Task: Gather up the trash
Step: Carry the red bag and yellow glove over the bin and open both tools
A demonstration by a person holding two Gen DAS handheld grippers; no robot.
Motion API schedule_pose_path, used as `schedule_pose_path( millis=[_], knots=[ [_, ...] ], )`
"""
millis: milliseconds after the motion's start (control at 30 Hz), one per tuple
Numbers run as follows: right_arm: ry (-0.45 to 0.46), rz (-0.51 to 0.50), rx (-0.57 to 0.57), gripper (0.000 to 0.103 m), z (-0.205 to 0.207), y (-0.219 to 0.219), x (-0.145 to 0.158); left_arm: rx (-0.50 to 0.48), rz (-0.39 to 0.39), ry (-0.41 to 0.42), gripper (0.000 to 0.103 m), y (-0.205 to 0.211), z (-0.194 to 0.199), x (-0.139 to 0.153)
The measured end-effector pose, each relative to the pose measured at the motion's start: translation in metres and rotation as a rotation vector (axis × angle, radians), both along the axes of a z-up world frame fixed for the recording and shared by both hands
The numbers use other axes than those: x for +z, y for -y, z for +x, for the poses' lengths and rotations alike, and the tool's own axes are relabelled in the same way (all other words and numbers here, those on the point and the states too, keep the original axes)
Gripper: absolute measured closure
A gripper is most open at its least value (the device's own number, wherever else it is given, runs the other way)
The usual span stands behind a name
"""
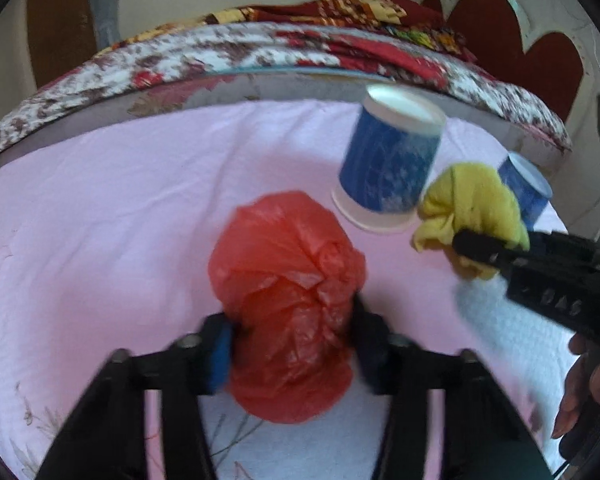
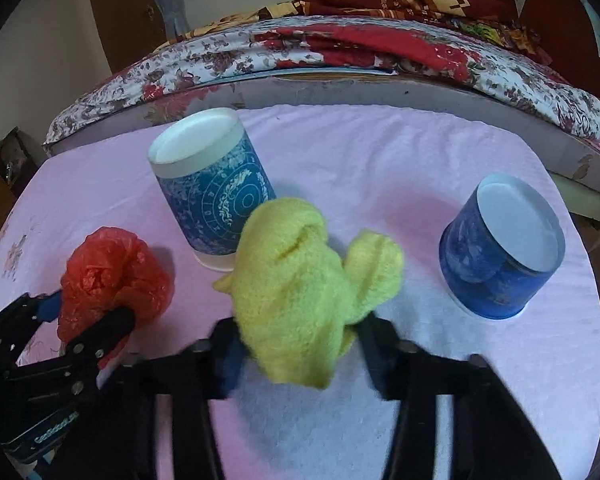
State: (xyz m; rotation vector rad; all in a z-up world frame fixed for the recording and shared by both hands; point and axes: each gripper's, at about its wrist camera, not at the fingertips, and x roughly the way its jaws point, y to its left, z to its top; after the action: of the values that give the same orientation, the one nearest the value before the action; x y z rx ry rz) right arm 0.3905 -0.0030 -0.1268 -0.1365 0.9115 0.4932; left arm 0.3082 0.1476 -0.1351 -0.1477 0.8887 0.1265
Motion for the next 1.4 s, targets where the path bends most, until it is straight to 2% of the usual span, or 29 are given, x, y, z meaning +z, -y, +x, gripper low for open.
schedule_pose_path(
  millis=[67, 133, 300, 500, 733, 1067, 1400],
  knots=[
    [0.009, 0.016, -0.001, 0.065, -0.009, 0.007, 0.005, -0.022, 0.016, 0.01, 0.065, 0.004, -0.006, 0.004],
    [0.039, 0.011, -0.001, 0.066, -0.022, 0.014, 0.012, -0.032, 0.009, 0.028, 0.066, 0.008, -0.016, 0.011],
    [0.101, -0.006, -0.015, 0.066, -0.059, 0.042, 0.028, -0.053, 0.021, 0.119, 0.066, 0.026, -0.052, 0.039],
    [0.145, -0.014, -0.062, 0.066, -0.115, 0.094, 0.043, -0.105, 0.05, 0.164, 0.066, 0.056, -0.088, 0.059],
    [0.181, -0.024, -0.138, 0.066, -0.173, 0.164, 0.05, -0.187, 0.041, 0.168, 0.066, 0.105, -0.113, 0.061],
    [0.208, -0.027, -0.245, 0.066, -0.228, 0.249, 0.064, -0.325, 0.043, 0.203, 0.066, 0.191, -0.14, 0.072],
    [0.194, -0.034, -0.375, 0.065, -0.271, 0.332, 0.057, -0.504, 0.041, 0.204, 0.066, 0.278, -0.161, 0.069]
  ],
)
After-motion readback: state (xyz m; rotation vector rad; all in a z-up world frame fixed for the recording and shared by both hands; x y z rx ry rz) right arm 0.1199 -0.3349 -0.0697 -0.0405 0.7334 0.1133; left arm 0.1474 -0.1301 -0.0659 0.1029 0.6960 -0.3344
